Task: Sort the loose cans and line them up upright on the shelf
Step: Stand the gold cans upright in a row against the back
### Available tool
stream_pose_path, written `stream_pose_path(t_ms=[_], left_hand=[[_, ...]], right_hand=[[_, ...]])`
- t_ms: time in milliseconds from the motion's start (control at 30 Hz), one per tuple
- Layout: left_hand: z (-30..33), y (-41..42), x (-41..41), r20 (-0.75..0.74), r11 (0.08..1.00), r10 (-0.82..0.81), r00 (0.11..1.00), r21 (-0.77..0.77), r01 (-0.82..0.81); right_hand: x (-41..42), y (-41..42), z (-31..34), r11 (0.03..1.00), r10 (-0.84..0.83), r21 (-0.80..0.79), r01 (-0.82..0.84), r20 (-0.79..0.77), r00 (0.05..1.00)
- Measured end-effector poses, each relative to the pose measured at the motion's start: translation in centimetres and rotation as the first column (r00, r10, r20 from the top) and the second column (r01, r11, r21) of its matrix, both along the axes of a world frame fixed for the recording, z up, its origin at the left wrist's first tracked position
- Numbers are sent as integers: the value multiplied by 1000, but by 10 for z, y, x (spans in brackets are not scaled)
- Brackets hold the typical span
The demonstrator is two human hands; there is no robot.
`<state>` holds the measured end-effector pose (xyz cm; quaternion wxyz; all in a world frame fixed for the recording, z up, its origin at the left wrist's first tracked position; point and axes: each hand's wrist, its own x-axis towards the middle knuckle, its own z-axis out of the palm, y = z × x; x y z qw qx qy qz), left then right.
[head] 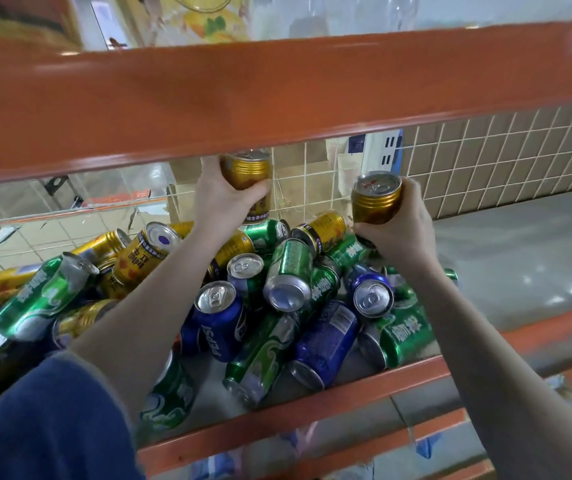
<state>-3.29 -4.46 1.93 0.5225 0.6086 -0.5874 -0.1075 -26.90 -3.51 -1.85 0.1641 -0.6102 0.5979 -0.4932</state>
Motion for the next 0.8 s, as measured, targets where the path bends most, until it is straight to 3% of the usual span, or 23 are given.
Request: stream_pose_path(t_ms=[167, 367, 567, 800], left_hand=[[12, 32, -28, -139, 997, -72, 988, -7, 71], [2, 70, -89, -248, 993, -121, 961, -28, 118], [-19, 67, -202, -345, 997, -56, 937, -60, 38], [-34, 21, -349, -441, 997, -71, 895, -56, 52]], right_hand=[[-38, 23, -9, 997, -76, -38, 74, -45, 996], [-102, 40, -40, 994, -90, -59, 94, 69, 994], [-210, 40, -75, 998, -43, -39, 50, 170, 984], [-325, 9, -87, 999, 28, 14, -30, 136, 990]])
